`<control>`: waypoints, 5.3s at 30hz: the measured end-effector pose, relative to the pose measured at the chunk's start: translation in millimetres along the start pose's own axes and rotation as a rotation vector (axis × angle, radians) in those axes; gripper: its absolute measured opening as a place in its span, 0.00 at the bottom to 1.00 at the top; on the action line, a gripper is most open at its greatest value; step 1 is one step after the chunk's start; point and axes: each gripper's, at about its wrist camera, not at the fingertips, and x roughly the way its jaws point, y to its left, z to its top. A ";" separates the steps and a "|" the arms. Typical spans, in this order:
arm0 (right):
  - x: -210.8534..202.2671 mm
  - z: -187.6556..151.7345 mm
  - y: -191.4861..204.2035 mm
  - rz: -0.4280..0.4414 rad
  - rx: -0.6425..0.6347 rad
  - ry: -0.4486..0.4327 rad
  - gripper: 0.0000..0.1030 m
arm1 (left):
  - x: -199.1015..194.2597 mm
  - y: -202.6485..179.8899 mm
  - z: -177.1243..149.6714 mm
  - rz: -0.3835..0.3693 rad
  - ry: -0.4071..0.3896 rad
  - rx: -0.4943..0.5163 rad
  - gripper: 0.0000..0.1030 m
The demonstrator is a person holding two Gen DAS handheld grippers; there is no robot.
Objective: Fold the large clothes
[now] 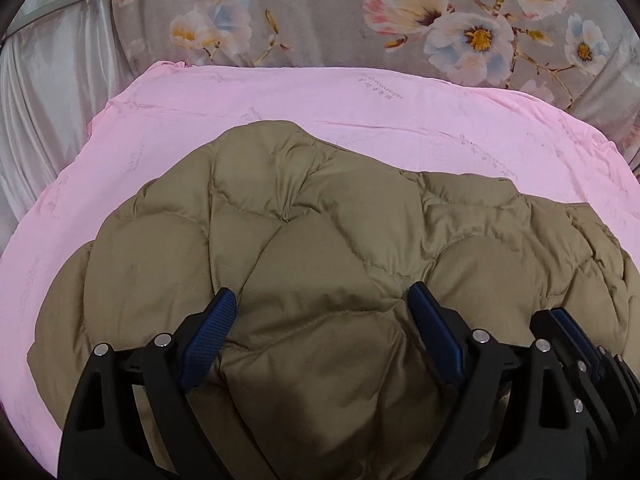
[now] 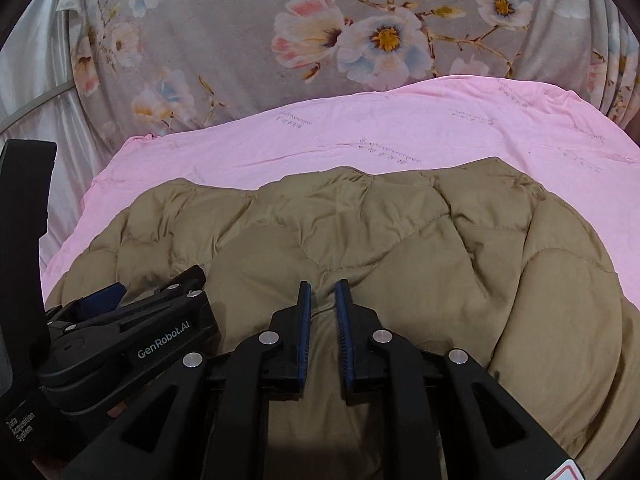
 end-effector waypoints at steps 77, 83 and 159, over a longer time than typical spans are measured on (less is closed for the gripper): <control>-49.0 -88.0 38.9 0.184 0.035 0.142 0.16 | -146.7 112.8 -27.7 -0.480 -0.097 -0.237 0.14; -58.9 -92.8 52.9 0.291 0.063 0.177 0.18 | -214.5 59.6 -35.7 -0.485 -0.200 -0.036 0.14; -102.8 -61.0 -118.8 -0.170 0.046 0.162 0.13 | -105.0 -66.2 -70.7 -0.256 0.207 0.151 0.87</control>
